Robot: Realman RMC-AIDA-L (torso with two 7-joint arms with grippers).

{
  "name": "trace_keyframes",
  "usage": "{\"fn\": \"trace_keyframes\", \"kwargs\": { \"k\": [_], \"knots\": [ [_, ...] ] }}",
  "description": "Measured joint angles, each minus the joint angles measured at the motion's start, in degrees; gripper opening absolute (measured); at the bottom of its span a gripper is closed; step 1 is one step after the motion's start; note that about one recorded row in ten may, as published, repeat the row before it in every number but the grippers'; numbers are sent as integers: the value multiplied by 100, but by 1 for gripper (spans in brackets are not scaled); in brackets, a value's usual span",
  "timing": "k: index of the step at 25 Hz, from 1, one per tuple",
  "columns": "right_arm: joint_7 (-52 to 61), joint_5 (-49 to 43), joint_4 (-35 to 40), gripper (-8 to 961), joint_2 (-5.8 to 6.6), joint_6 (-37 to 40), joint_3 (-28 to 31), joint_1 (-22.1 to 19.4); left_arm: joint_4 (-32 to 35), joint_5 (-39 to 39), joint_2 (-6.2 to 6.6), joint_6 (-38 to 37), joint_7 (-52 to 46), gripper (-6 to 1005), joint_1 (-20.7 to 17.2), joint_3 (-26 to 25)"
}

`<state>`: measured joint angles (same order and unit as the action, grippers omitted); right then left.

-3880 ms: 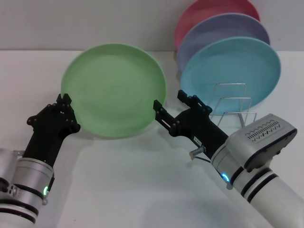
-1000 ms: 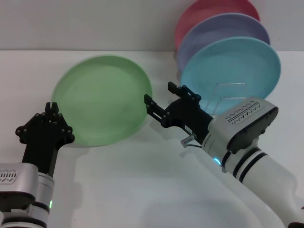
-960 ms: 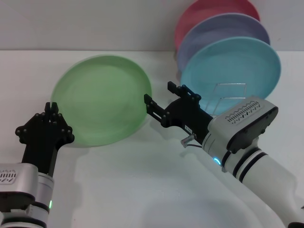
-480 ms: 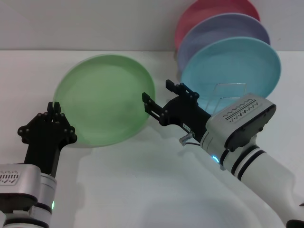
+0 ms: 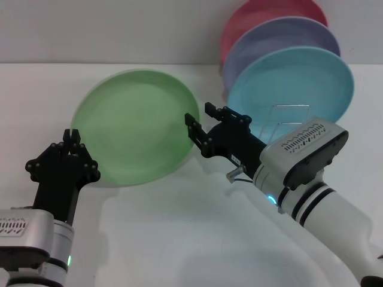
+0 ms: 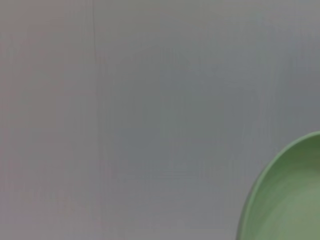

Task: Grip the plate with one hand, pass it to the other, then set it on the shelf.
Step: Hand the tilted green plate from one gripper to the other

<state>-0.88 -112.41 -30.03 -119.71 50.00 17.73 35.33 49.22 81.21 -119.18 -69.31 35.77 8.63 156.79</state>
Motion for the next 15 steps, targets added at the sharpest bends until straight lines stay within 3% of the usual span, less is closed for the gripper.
{"fn": "trace_keyframes", "kwargs": {
  "k": [2,8,15],
  "knots": [
    [0,0,4,638,0,0,11,0,0,0,0,-1,0,91,-1,6],
    [0,0,7,414,0,0,18,0,0,-11,0,-4,1,93,-3,23],
    [-2,0,59,403,-3,0,-18,4,0,-11,0,-4,8,95,-2,21]
  ]
}}
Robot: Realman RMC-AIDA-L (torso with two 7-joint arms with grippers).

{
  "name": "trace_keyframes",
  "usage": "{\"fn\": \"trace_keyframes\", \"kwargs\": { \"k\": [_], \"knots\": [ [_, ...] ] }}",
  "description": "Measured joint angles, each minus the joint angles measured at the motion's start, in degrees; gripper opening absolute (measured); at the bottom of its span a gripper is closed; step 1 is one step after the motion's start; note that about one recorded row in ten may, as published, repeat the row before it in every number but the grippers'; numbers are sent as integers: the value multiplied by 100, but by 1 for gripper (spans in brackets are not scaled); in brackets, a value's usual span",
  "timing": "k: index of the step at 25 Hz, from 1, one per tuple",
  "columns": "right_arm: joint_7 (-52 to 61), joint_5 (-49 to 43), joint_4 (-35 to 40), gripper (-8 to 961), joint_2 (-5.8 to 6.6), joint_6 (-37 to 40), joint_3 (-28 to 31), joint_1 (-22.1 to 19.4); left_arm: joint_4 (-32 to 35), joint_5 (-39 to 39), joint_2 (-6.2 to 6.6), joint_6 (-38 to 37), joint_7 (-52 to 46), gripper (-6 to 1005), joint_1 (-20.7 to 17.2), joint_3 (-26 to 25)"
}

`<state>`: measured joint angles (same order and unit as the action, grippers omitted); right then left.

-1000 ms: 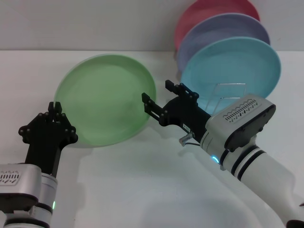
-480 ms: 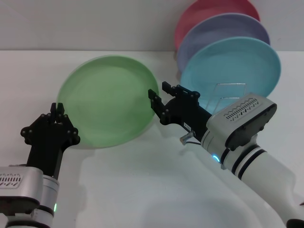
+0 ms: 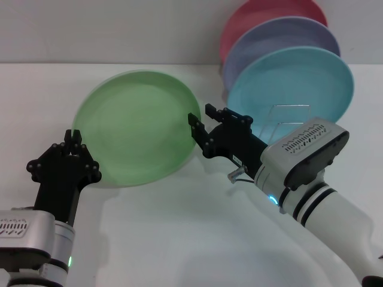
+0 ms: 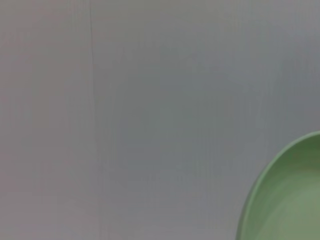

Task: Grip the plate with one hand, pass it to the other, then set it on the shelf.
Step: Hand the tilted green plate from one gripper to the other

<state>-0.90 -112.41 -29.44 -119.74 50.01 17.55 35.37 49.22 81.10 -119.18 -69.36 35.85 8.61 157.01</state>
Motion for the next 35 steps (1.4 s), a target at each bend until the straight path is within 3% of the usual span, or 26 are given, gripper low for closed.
{"fn": "trace_keyframes", "kwargs": {
  "k": [12,17,22,35],
  "knots": [
    [-5,0,-15,284,-6,-55,-2,6,-23,4,0,34,10,98,37,-4],
    [-6,0,-26,289,-6,-34,-7,14,-26,15,0,41,10,99,45,-4],
    [-6,0,-27,210,-12,-32,18,15,-41,15,0,46,10,101,46,-4],
    [-6,0,-12,180,-15,-45,39,33,-44,2,0,54,10,104,53,-3]
  ]
}}
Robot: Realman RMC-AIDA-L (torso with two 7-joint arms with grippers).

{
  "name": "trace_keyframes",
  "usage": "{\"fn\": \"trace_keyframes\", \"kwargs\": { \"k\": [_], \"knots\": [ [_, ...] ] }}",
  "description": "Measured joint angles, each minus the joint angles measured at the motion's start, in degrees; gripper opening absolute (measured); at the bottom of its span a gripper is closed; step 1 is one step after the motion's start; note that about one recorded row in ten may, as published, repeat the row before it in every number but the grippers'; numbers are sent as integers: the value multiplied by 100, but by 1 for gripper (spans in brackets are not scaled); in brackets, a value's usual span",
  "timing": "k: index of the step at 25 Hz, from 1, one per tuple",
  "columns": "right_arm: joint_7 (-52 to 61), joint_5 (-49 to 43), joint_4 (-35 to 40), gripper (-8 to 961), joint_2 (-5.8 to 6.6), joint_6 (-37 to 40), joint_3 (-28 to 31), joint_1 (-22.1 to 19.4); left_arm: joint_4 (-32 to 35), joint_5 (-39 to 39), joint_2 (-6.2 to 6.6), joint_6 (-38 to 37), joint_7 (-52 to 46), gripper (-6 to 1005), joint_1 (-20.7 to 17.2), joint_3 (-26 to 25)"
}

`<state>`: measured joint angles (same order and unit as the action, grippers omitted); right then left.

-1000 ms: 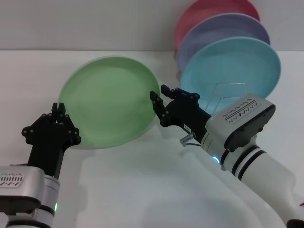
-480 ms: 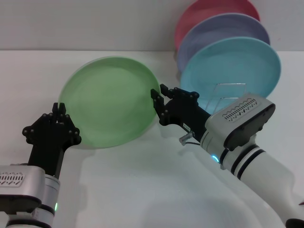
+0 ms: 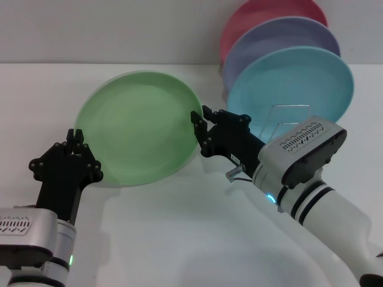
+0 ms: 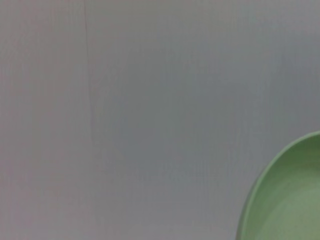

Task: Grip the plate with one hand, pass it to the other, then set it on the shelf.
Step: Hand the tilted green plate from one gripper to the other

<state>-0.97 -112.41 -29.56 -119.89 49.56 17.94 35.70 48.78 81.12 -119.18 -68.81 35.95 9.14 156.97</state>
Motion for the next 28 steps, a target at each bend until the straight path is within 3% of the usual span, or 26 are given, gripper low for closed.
{"fn": "trace_keyframes", "kwargs": {
  "k": [28],
  "knots": [
    [0,0,64,145,6,32,-11,19,26,0,0,-14,0,112,0,7]
  ]
}}
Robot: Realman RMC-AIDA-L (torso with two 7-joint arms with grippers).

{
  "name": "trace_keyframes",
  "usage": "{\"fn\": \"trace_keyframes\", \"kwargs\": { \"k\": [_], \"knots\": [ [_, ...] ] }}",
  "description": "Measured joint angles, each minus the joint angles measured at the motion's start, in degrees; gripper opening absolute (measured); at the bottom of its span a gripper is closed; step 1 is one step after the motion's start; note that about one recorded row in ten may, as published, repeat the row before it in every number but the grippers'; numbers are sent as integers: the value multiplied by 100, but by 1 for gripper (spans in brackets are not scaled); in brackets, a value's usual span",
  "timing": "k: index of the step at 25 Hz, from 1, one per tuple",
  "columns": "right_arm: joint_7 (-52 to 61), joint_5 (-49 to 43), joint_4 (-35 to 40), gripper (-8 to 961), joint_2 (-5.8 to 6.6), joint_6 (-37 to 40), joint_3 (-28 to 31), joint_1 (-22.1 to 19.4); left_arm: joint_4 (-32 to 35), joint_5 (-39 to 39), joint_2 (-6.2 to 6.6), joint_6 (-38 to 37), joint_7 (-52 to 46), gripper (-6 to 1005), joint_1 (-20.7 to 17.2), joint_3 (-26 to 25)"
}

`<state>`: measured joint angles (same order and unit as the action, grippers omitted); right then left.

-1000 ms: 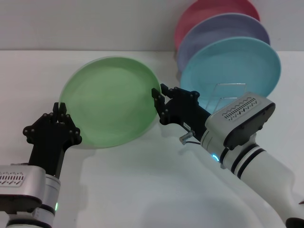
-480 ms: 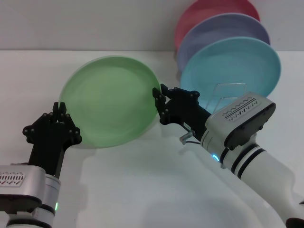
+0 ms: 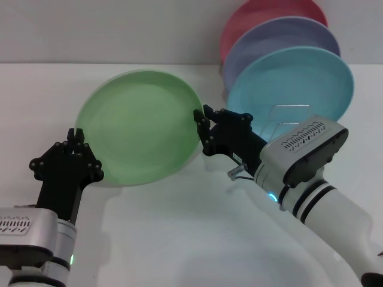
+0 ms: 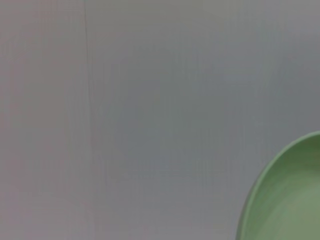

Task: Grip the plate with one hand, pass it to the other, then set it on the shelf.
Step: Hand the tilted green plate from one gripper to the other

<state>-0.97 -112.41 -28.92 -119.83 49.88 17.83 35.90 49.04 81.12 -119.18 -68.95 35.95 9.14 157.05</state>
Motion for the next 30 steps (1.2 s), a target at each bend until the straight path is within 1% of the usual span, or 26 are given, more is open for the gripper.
{"fn": "trace_keyframes", "kwargs": {
  "k": [30],
  "knots": [
    [0,-62,9,79,3,-50,19,40,-24,0,0,14,-27,120,0,1]
  ]
}}
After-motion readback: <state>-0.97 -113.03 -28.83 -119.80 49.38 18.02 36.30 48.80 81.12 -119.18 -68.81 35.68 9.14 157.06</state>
